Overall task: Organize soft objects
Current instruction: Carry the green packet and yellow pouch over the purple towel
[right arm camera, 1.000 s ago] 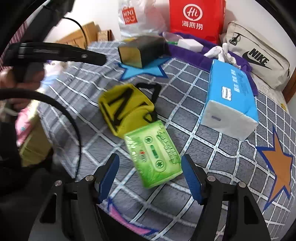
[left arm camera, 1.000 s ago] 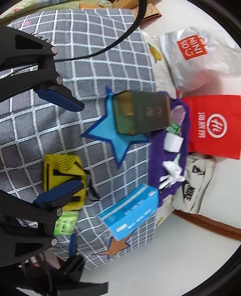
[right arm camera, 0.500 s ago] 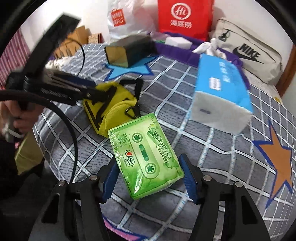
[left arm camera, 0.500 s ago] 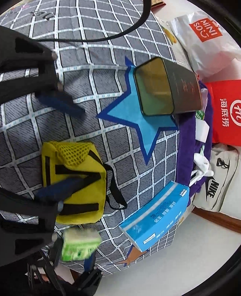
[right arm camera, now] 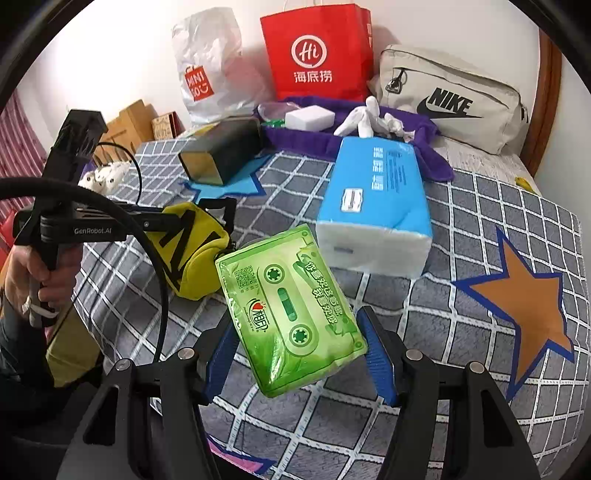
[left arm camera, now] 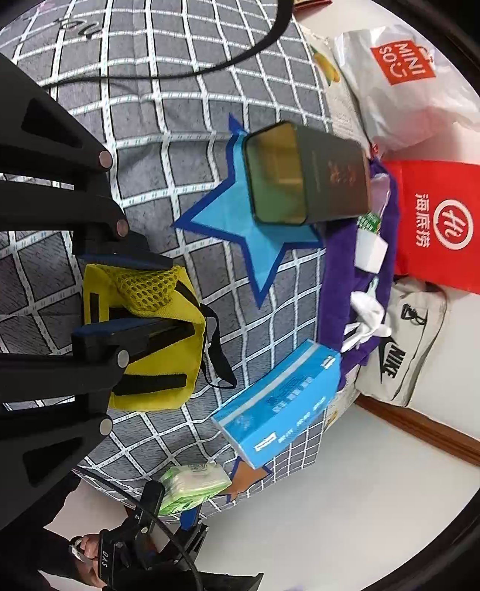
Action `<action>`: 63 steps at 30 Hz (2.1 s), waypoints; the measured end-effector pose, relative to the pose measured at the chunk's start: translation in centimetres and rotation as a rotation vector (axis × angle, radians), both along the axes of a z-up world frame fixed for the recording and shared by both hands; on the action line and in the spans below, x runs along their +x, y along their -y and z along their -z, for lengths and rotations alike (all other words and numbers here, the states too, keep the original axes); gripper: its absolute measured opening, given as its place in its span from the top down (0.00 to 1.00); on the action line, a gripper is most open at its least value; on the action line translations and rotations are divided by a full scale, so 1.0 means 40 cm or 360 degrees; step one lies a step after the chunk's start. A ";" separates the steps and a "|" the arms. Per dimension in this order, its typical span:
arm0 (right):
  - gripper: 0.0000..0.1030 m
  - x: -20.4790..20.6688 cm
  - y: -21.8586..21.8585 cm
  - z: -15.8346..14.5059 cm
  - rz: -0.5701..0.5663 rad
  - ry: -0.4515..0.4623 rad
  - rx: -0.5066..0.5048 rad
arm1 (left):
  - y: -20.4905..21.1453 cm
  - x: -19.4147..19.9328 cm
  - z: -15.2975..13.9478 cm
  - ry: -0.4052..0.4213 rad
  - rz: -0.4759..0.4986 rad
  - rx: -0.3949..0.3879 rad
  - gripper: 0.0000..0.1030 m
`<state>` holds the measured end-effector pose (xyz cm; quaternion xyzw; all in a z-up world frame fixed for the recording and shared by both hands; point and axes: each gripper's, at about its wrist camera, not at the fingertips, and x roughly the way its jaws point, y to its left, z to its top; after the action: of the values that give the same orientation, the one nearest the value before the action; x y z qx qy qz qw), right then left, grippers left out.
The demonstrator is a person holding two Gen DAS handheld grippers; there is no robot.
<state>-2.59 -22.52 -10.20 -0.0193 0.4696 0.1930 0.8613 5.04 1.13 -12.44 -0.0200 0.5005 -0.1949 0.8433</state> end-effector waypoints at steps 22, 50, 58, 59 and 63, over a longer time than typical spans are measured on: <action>0.39 0.095 0.000 -0.082 0.0077 0.0045 0.0158 | -0.067 0.027 -0.109 0.0127 -0.0074 -0.0113 0.78; 0.39 0.375 0.058 -0.244 0.0231 0.0293 0.0134 | -0.148 0.247 -0.294 0.0344 -0.0170 -0.0016 0.78; 0.39 0.544 0.062 -0.251 0.0298 0.0289 0.0097 | -0.129 0.386 -0.323 0.0354 -0.0209 -0.0046 0.78; 0.39 0.563 0.058 -0.250 0.0290 0.0286 0.0092 | -0.123 0.401 -0.324 0.0353 -0.0204 -0.0051 0.78; 0.39 0.630 0.044 -0.250 0.0281 0.0291 0.0085 | -0.091 0.471 -0.319 0.0347 -0.0185 -0.0070 0.78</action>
<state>22.59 -24.26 -0.18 0.0275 0.3837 0.1263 0.9144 23.87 4.76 0.33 -0.0461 0.3994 -0.1576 0.9019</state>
